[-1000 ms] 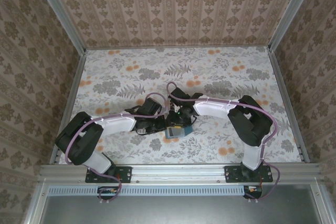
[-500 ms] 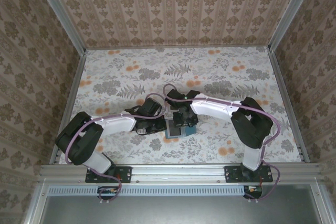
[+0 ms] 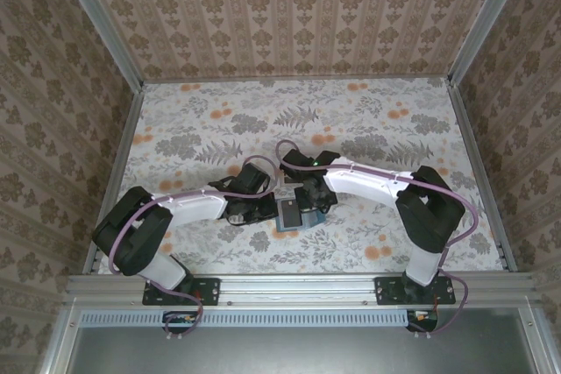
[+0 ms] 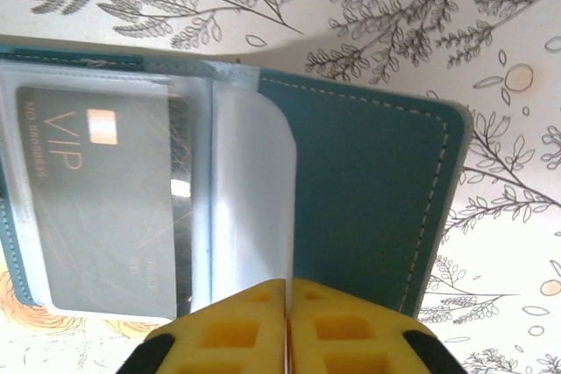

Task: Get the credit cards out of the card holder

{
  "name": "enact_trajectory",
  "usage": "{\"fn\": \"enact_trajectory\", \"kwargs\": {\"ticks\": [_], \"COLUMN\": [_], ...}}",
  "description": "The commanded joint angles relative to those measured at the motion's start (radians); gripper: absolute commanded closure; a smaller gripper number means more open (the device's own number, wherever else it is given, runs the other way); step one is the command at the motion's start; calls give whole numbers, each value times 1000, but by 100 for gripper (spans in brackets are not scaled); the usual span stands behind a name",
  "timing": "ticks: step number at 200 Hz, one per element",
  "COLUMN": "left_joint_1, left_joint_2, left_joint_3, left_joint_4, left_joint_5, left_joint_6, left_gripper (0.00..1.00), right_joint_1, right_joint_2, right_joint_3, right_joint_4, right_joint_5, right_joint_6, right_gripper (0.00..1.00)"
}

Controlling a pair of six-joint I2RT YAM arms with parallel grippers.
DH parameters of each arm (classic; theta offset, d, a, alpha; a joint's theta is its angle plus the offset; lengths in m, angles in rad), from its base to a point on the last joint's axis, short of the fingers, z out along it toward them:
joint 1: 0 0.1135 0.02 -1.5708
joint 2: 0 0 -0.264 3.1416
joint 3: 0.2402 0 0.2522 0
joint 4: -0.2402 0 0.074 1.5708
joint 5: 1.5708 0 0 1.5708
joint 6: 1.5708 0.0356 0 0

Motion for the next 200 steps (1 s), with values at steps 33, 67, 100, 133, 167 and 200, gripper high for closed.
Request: {"fn": "enact_trajectory", "kwargs": {"ticks": [33,67,100,133,167,200], "left_joint_1": [27,31,31,32,31,25], "left_joint_2": [19,19,17,17,-2,-26], "left_joint_3": [-25,-25,-24,-16,8,46], "left_joint_4": [-38,-42,-45,-55,-78,-106], "left_joint_5": [9,16,17,17,11,4], "left_joint_6": [40,45,45,47,52,57], "left_gripper": [91,91,91,91,91,91], "right_joint_1": [-22,-28,-28,-35,-56,-73], "right_joint_2": [-17,-15,-24,-51,-76,-110], "right_joint_3": [-78,-115,-121,-135,-165,-210], "right_joint_4": [23,29,-8,-18,28,123], "right_joint_5": [11,34,90,105,30,-69], "right_joint_6": [-2,6,11,11,11,17], "right_gripper": [94,83,64,62,64,70]}}
